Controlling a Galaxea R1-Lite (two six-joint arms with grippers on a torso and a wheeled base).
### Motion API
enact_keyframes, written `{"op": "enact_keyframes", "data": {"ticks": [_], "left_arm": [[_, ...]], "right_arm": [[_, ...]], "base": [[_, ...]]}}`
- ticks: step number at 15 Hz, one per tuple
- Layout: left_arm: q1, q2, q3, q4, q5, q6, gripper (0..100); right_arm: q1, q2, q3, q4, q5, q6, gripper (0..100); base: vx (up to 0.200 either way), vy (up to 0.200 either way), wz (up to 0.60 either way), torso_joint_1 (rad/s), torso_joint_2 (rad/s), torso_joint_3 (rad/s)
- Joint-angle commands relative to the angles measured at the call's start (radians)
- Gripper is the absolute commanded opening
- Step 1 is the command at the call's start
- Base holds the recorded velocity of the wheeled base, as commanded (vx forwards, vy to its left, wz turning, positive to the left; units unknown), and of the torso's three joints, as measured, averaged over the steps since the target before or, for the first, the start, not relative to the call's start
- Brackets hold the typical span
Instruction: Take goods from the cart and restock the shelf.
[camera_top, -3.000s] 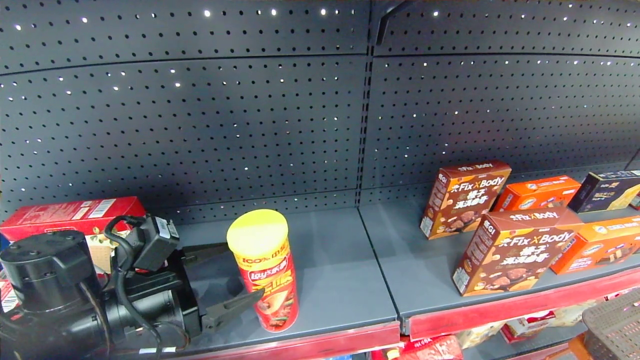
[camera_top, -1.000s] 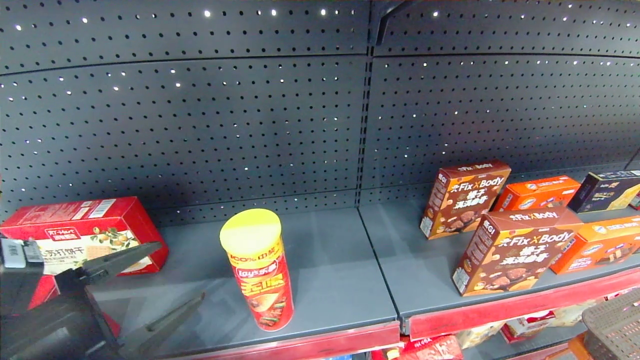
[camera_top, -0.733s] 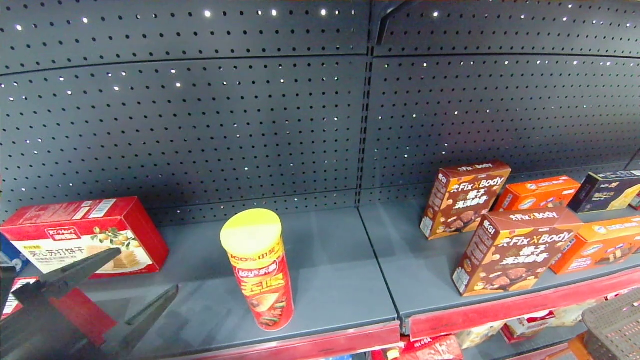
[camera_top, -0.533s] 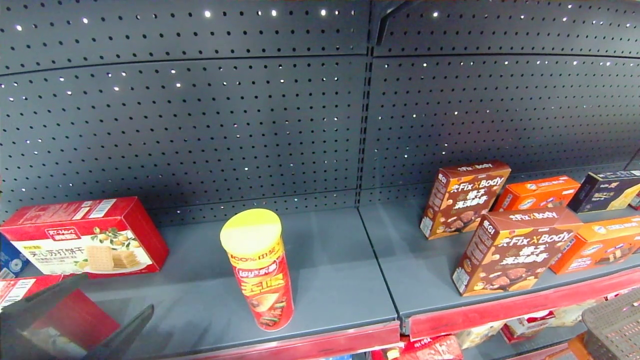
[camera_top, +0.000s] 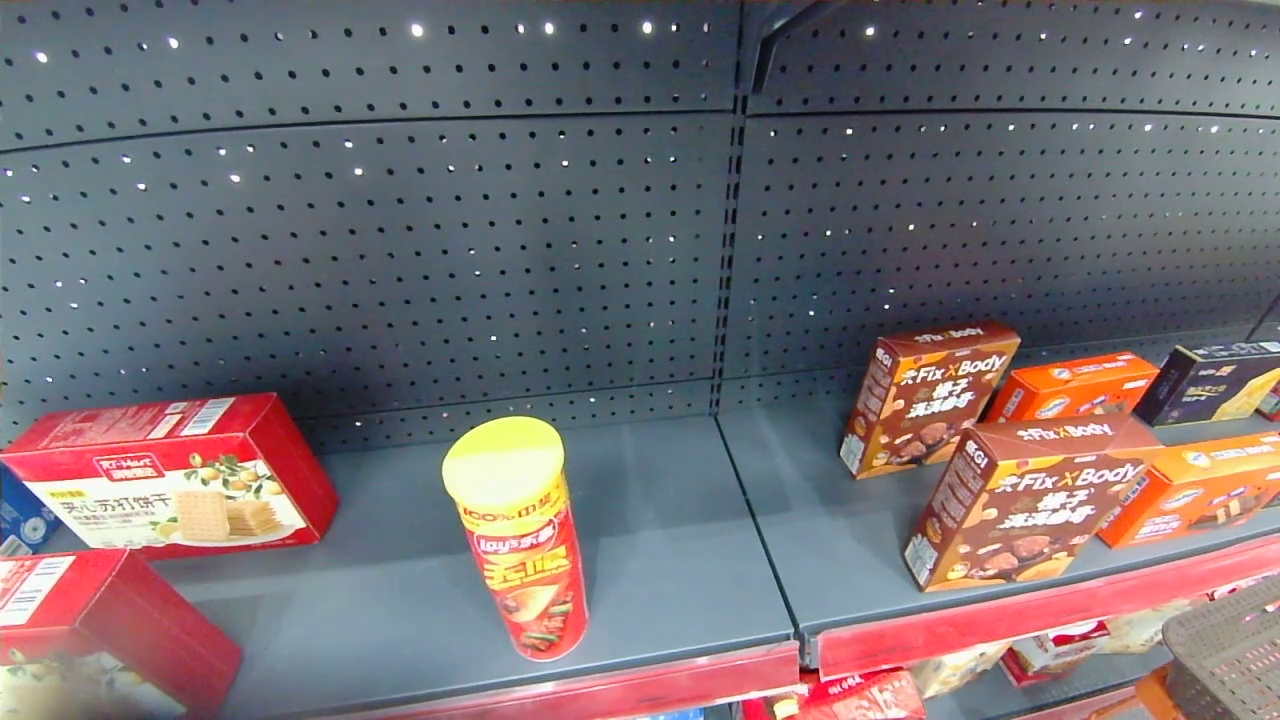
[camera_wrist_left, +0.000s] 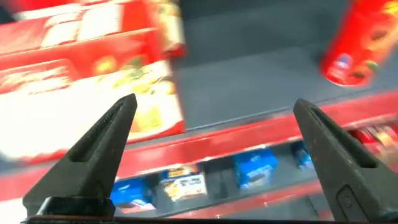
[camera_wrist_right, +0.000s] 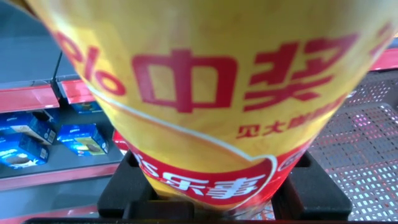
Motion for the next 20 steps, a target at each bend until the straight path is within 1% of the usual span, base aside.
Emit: {"op": "enact_keyframes", "data": {"ticks": [1,3,4,5,6,7,8,9,10,11,13,14,15,16,17,18,19,20], "left_arm": [[0.011,-0.126,0.007,0.04,0.049,-0.015,100],[0.011,-0.126,0.064,0.008,0.092,-0.017,100],[0.009,-0.126,0.064,0.008,0.094,-0.021,100],[0.009,-0.124,0.064,0.01,0.083,-0.032,100],[0.009,-0.124,0.064,0.01,0.052,-0.035,100],[0.009,-0.124,0.064,0.01,0.002,-0.046,100],[0.009,-0.126,0.064,0.01,-0.021,-0.058,100],[0.011,-0.126,0.064,0.01,-0.011,-0.068,100],[0.009,-0.126,0.064,0.01,-0.004,-0.061,100],[0.009,-0.126,0.064,0.01,-0.034,-0.057,100],[0.009,-0.126,0.064,0.011,-0.169,-0.089,100],[0.009,-0.124,0.064,0.011,-0.201,-0.103,100],[0.008,-0.126,0.063,0.014,-0.221,-0.114,100],[0.008,-0.126,0.064,0.014,-0.222,-0.112,100],[0.009,-0.124,0.064,0.014,-0.205,-0.091,100],[0.014,-0.124,0.064,0.043,-0.106,-0.041,100],[0.015,-0.124,0.06,0.102,-0.023,-0.052,100],[0.015,-0.124,0.064,0.074,-0.044,-0.054,100]], "right_arm": [[0.0,0.0,-0.003,0.001,0.001,0.0,0],[0.0,-0.01,-0.006,0.001,0.0,0.0,0],[0.0,-0.013,-0.006,0.001,0.0,0.0,0],[0.0,-0.017,-0.002,0.001,0.001,0.002,0],[0.001,-0.017,0.001,0.001,0.003,0.002,0],[0.003,-0.017,0.001,0.001,0.004,0.002,0],[0.006,-0.017,0.001,0.001,0.004,0.002,0],[0.009,-0.019,0.0,-0.001,0.004,0.005,0],[0.011,-0.023,-0.002,-0.001,0.004,0.011,0],[0.014,-0.033,-0.006,-0.001,0.006,0.023,0],[0.015,-0.039,-0.008,0.001,0.006,0.028,0],[0.015,-0.039,-0.008,0.001,0.007,0.028,0],[0.015,-0.045,-0.008,0.001,0.007,0.028,0],[0.015,-0.053,-0.008,0.001,0.009,0.029,0],[0.017,-0.056,-0.006,0.001,0.009,0.029,0],[0.018,-0.062,-0.005,0.001,0.01,0.029,0],[0.026,-0.062,0.0,0.001,0.012,0.031,0],[0.037,-0.065,0.005,0.001,0.012,0.031,0]], "base": [[0.0,0.0,0.0,0.0,0.0,0.0],[0.0,0.0,0.0,0.0,0.0,0.0],[0.0,0.0,0.0,0.0,0.0,0.0],[0.0,0.0,0.0,0.0,0.0,0.0],[0.0,0.0,0.0,0.0,0.0,0.0],[0.0,0.0,0.0,0.0,0.0,0.0],[0.0,0.0,0.0,0.0,0.0,0.0],[0.0,0.0,0.0,0.0,0.0,0.0],[0.0,0.0,0.0,0.0,0.0,0.0],[0.0,0.0,0.0,0.0,0.0,0.0],[0.0,0.0,0.0,0.0,0.0,0.0],[0.0,0.0,0.0,0.0,0.0,0.0],[0.0,0.0,0.0,0.0,0.0,0.0],[0.0,0.0,0.0,0.0,0.0,0.0],[0.0,0.0,0.0,0.0,0.0,0.0],[0.0,0.0,0.0,0.0,0.0,0.0],[0.0,0.0,0.0,0.0,0.0,0.0],[0.0,0.0,0.0,0.0,0.0,0.0]]}}
